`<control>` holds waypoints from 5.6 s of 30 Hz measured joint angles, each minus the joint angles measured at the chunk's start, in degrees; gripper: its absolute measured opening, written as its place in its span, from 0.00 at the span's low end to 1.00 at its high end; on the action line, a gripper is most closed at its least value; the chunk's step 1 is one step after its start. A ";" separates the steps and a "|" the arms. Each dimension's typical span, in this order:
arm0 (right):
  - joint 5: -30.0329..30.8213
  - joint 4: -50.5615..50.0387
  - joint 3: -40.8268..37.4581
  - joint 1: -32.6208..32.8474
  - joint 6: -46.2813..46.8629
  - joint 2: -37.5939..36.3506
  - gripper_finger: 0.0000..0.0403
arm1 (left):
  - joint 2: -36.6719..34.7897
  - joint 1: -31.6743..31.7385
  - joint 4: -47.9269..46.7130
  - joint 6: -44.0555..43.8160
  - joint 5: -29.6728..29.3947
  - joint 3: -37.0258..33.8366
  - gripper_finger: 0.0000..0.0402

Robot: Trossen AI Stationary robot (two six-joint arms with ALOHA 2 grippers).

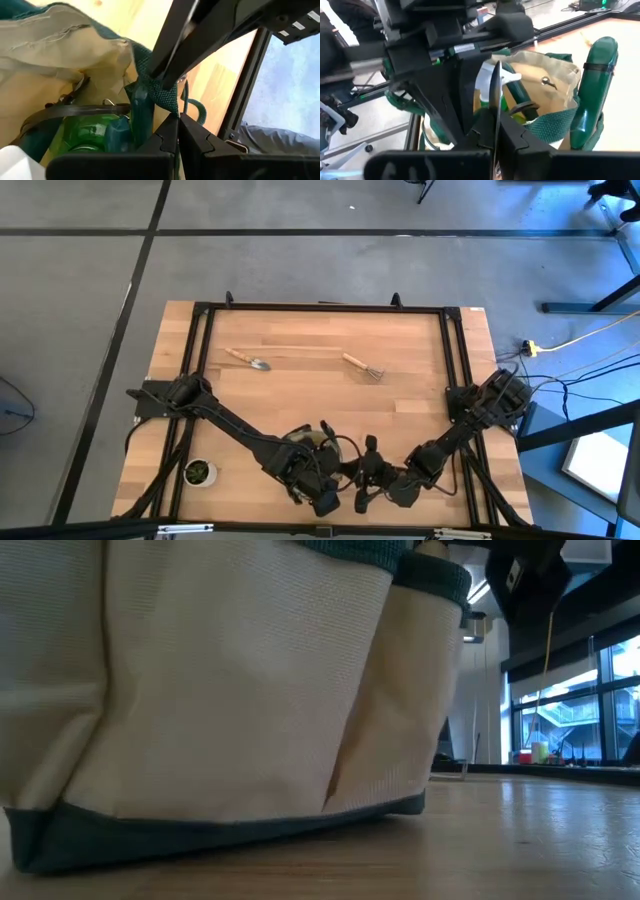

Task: Pick & Place Garden tools in Gardening bag
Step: Put the right brown trowel into the gardening bag, then put the brown trowel into the gardening bag

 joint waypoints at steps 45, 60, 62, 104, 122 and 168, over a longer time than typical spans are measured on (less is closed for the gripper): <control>-3.79 3.69 0.15 -1.64 -11.22 2.87 0.00 | -0.48 0.89 1.17 -2.07 3.56 -0.04 0.00; -7.29 2.32 0.00 -2.20 -5.15 2.98 0.11 | -0.49 0.84 1.17 -1.46 3.77 -0.04 0.00; -7.18 3.18 -0.04 -1.89 -5.15 3.03 0.14 | -0.50 0.79 1.43 -1.46 3.63 -0.04 0.00; -3.22 0.62 -0.07 5.84 5.00 -1.44 0.74 | -0.83 1.26 -0.55 -0.73 2.81 0.15 0.00; -11.16 -34.63 -0.02 5.70 14.97 -17.10 0.74 | -0.81 1.36 -1.55 2.17 1.56 0.07 0.12; -53.80 -24.47 0.00 2.45 16.74 -18.92 0.74 | -1.00 1.48 2.19 6.11 1.60 0.02 0.18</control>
